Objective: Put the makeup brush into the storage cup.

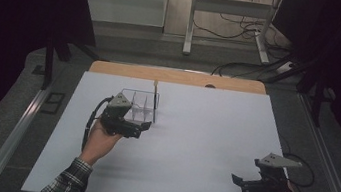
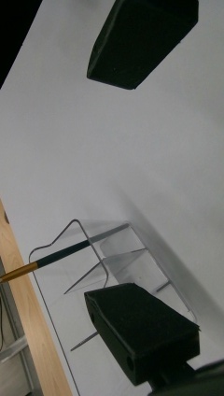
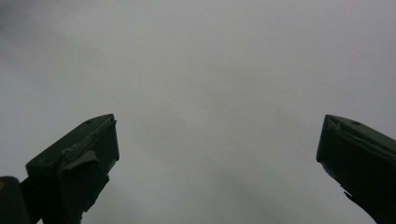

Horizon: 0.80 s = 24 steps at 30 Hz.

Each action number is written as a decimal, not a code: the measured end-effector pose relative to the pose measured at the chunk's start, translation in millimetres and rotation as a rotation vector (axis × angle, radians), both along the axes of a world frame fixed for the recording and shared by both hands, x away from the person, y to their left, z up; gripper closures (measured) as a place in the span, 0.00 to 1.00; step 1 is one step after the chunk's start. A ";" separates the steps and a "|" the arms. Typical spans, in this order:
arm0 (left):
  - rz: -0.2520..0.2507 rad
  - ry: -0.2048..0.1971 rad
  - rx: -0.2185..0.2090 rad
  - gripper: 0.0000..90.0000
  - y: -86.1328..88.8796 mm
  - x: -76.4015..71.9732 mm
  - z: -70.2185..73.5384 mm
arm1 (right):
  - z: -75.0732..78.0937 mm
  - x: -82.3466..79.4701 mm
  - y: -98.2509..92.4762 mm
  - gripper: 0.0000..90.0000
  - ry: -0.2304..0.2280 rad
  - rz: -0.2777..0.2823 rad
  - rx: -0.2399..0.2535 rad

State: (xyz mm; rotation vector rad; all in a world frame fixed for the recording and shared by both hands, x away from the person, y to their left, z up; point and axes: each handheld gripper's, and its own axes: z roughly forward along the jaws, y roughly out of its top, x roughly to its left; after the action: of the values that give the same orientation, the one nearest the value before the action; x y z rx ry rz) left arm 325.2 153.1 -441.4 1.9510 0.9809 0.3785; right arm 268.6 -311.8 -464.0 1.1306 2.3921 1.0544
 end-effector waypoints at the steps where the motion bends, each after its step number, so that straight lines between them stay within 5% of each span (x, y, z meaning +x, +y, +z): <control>1: -0.001 0.000 0.000 0.01 0.1 -0.6 0.2 | 0.0 0.0 0.0 0.00 0.000 0.000 0.000; 24: 0.006 0.003 -0.001 0.01 6.3 -18.8 -0.8 | 0.3 -0.2 0.0 0.00 -0.002 0.005 -0.005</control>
State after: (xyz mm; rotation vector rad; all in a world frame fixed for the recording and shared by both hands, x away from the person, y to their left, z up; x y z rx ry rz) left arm 306.4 159.4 -442.2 1.9484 0.9895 0.3781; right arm 268.4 -311.8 -463.7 1.1213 2.3959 1.0502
